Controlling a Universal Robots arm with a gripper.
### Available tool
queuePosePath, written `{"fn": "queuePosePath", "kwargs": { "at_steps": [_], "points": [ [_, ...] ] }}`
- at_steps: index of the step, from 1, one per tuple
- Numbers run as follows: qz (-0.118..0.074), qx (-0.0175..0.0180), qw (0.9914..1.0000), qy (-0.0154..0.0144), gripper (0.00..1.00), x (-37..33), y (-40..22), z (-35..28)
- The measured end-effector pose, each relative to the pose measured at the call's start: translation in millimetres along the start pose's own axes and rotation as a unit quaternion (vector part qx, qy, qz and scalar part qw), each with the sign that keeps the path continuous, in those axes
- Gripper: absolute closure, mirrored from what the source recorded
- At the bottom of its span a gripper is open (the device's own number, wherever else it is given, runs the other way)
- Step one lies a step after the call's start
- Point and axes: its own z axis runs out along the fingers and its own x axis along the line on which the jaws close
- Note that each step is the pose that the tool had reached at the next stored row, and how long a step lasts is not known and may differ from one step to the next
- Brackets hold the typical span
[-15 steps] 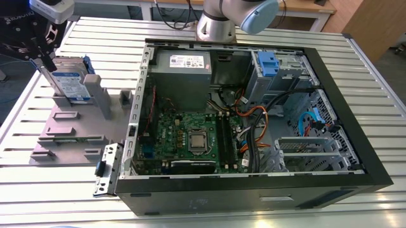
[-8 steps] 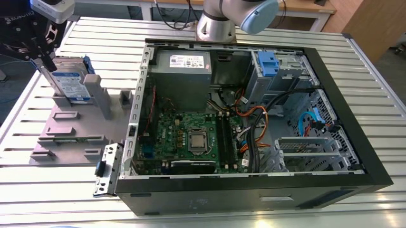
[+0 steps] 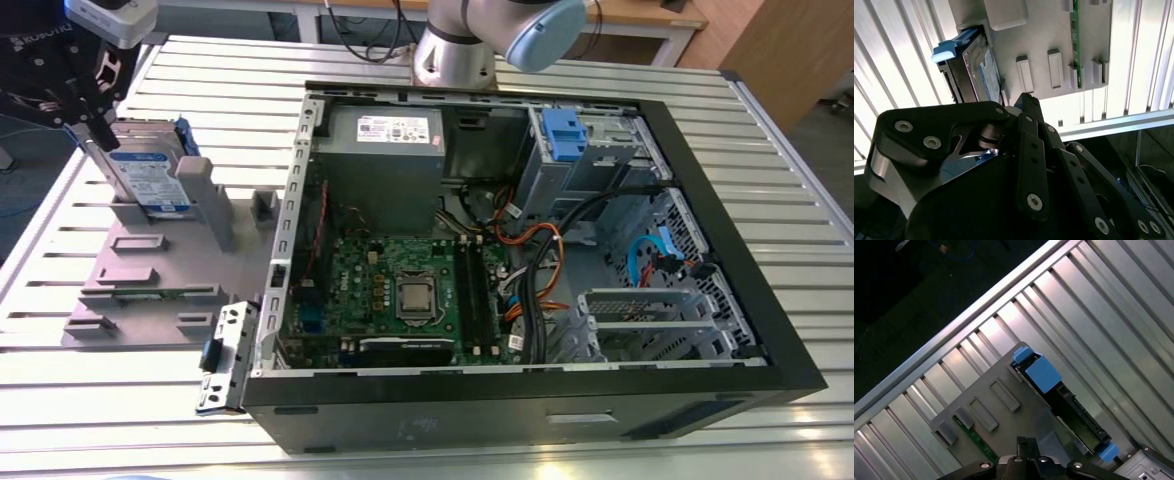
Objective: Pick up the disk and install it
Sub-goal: 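Pick up the disk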
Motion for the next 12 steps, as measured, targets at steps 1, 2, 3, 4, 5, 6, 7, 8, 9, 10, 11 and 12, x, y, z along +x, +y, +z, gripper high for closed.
{"fn": "queuePosePath", "kwargs": {
  "at_steps": [1, 2, 3, 4, 5, 6, 7, 8, 9, 10, 11, 12],
  "points": [
    [-0.001, 0.0000, 1.00000, 0.0000, 0.89, 0.0, 0.0, 0.0],
    [-0.002, 0.0000, 1.00000, 0.0000, 0.89, 0.0, 0.0, 0.0],
    [-0.003, 0.0000, 1.00000, 0.0000, 0.89, 0.0, 0.0, 0.0],
    [-0.004, 0.0000, 0.99999, 0.0000, 0.89, 0.0, 0.0, 0.0],
    [-0.004, 0.0001, 0.99999, 0.0000, 0.89, 0.0, 0.0, 0.0],
    [-0.005, 0.0001, 0.99999, 0.0000, 0.89, 0.0, 0.0, 0.0],
    [-0.006, 0.0001, 0.99998, 0.0000, 0.89, 0.0, 0.0, 0.0],
    [-0.007, 0.0001, 0.99997, 0.0000, 0.89, 0.0, 0.0, 0.0],
    [-0.008, 0.0001, 0.99997, 0.0001, 0.89, 0.0, 0.0, 0.0],
    [-0.009, 0.0001, 0.99996, 0.0001, 0.89, 0.0, 0.0, 0.0],
    [-0.010, 0.0001, 0.99995, 0.0000, 0.89, 0.0, 0.0, 0.0],
    [-0.011, 0.0001, 0.99994, 0.0001, 0.89, 0.0, 0.0, 0.0]
  ]
}}
